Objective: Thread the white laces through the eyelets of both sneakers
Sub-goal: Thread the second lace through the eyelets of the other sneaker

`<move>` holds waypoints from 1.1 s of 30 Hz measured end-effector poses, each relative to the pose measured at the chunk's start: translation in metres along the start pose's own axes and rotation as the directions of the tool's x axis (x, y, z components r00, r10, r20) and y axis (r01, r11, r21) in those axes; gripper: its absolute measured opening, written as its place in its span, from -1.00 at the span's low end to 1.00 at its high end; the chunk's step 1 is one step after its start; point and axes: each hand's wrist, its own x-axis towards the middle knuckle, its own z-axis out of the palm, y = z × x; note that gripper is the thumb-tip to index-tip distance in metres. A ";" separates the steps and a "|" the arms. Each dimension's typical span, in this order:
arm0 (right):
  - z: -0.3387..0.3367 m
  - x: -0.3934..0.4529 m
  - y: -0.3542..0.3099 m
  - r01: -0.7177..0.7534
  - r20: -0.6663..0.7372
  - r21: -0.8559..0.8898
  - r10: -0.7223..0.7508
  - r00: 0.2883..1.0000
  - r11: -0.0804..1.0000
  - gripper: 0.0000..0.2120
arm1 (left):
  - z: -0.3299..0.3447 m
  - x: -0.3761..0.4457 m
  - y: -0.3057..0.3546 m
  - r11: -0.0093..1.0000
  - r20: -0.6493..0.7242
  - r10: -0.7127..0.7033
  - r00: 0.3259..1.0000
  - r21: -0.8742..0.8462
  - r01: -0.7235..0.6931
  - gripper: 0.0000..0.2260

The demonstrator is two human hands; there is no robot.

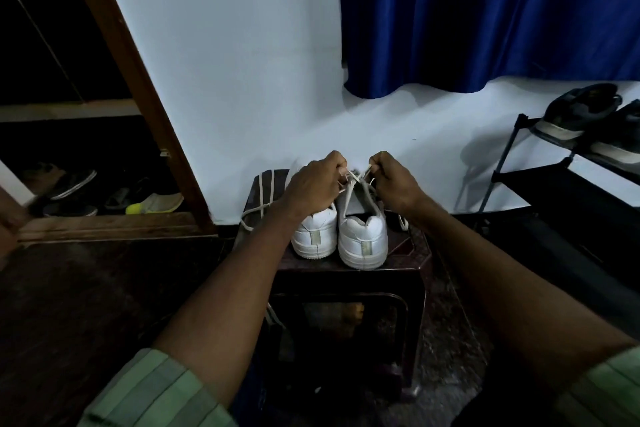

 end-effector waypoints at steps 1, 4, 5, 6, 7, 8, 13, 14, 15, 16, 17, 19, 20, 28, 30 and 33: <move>-0.002 0.000 0.000 0.003 0.012 0.031 -0.003 1.000 1.000 -0.91 | 0.000 0.000 -0.002 0.999 0.003 0.009 1.000 -0.042 -0.009 -0.94; -0.009 0.002 0.003 0.018 0.077 0.138 -0.028 0.997 0.990 -0.96 | -0.004 -0.001 -0.009 0.978 0.015 0.065 0.998 -0.200 -0.061 -0.97; -0.011 0.002 0.005 0.025 0.095 0.128 -0.038 0.995 0.991 -0.94 | -0.005 -0.001 -0.010 0.971 0.024 0.078 0.997 -0.228 -0.070 -0.96; -0.012 0.001 0.006 0.034 0.102 0.105 -0.045 0.994 0.994 -0.92 | -0.005 -0.002 -0.011 0.969 0.028 0.081 0.996 -0.237 -0.072 -0.95; -0.011 0.001 0.007 0.036 0.092 0.079 -0.044 0.995 0.996 -0.91 | -0.005 -0.002 -0.010 0.971 0.022 0.077 0.997 -0.229 -0.070 -0.95; -0.010 0.001 0.007 0.038 0.069 0.054 -0.042 0.997 0.998 -0.91 | -0.004 -0.001 -0.009 0.974 0.005 0.068 0.998 -0.215 -0.066 -0.96; -0.007 -0.001 0.001 0.012 -0.033 0.021 -0.011 0.999 1.000 -0.85 | 0.001 0.001 -0.003 0.994 -0.057 -0.008 0.998 -0.109 0.002 -0.97; -0.007 0.000 0.001 -0.002 -0.042 0.044 0.003 0.999 0.999 -0.83 | 0.002 0.002 -0.003 0.996 -0.056 -0.011 0.998 -0.094 0.006 -0.96; -0.008 0.000 0.000 -0.018 -0.050 0.074 0.022 0.999 0.997 -0.80 | 0.002 0.001 -0.003 0.996 -0.055 -0.015 0.998 -0.087 0.010 -0.96; -0.008 0.000 0.000 -0.033 -0.057 0.101 0.039 0.998 0.994 -0.80 | 0.002 0.001 -0.004 0.996 -0.059 -0.016 0.998 -0.088 0.011 -0.95; -0.008 0.000 0.000 -0.042 -0.065 0.123 0.050 0.997 0.992 -0.80 | 0.002 0.001 -0.004 0.996 -0.061 -0.020 0.998 -0.090 0.014 -0.95; -0.010 -0.001 -0.001 -0.063 -0.058 0.160 0.073 0.996 0.985 -0.83 | 0.001 0.001 -0.003 0.995 -0.052 -0.029 0.998 -0.092 0.025 -0.95; -0.011 -0.001 -0.001 -0.085 -0.040 0.183 0.093 0.995 0.980 -0.85 | 0.001 0.001 -0.004 0.994 -0.043 -0.035 0.998 -0.110 0.030 -0.96; -0.029 -0.016 -0.005 -0.111 0.079 -0.106 0.119 0.990 0.988 -0.87 | -0.023 -0.019 0.004 0.996 -0.200 -0.065 0.978 0.048 0.076 -0.87; -0.024 -0.022 -0.006 -0.140 0.115 -0.078 0.149 0.982 0.987 -0.77 | -0.024 -0.026 0.009 0.977 -0.172 -0.046 0.984 0.196 0.079 -0.78; -0.018 -0.026 -0.007 -0.257 0.084 0.239 0.244 0.966 0.936 -0.74 | -0.019 -0.033 0.015 0.982 -0.103 -0.065 0.993 0.172 0.082 -0.77</move>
